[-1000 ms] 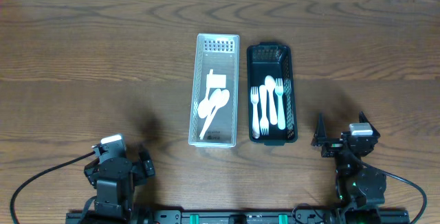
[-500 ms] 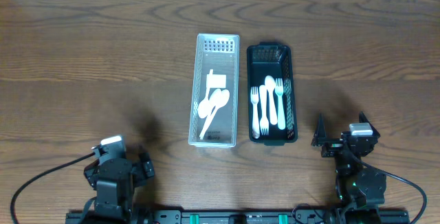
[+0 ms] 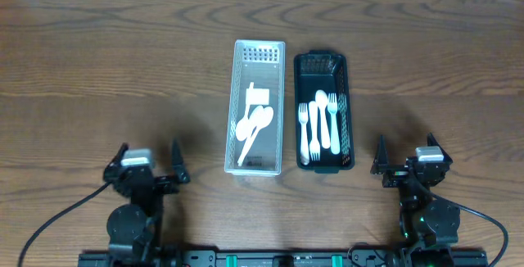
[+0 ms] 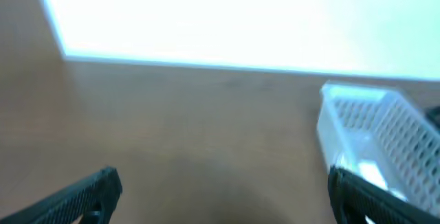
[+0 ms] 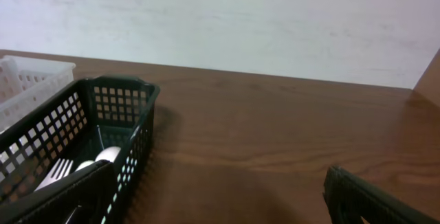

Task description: Pack container

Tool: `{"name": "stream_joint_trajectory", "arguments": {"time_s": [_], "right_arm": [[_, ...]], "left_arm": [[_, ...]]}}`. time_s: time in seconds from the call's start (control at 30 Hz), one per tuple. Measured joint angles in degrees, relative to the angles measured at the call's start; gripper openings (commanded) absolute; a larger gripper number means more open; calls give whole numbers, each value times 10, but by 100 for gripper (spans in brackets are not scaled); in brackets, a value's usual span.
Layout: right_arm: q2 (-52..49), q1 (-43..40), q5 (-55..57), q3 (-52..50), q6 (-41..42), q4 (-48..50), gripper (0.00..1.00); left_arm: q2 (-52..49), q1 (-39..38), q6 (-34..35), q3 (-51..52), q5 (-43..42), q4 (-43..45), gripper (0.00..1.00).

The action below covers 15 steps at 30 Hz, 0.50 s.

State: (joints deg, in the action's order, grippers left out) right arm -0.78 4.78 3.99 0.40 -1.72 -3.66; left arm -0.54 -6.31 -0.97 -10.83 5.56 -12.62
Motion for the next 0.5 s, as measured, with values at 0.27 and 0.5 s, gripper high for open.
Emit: {"name": "stream_joint_trajectory", "arguments": {"time_s": [0.27,0.5], "right_arm": [[0,0,-2,0,0,0,99],[0,0,-2,0,0,0,99]], "left_arm": [[-1,21,-64,92,-133,106,98],[-1,21,-70,92,-168,110,98]]}}
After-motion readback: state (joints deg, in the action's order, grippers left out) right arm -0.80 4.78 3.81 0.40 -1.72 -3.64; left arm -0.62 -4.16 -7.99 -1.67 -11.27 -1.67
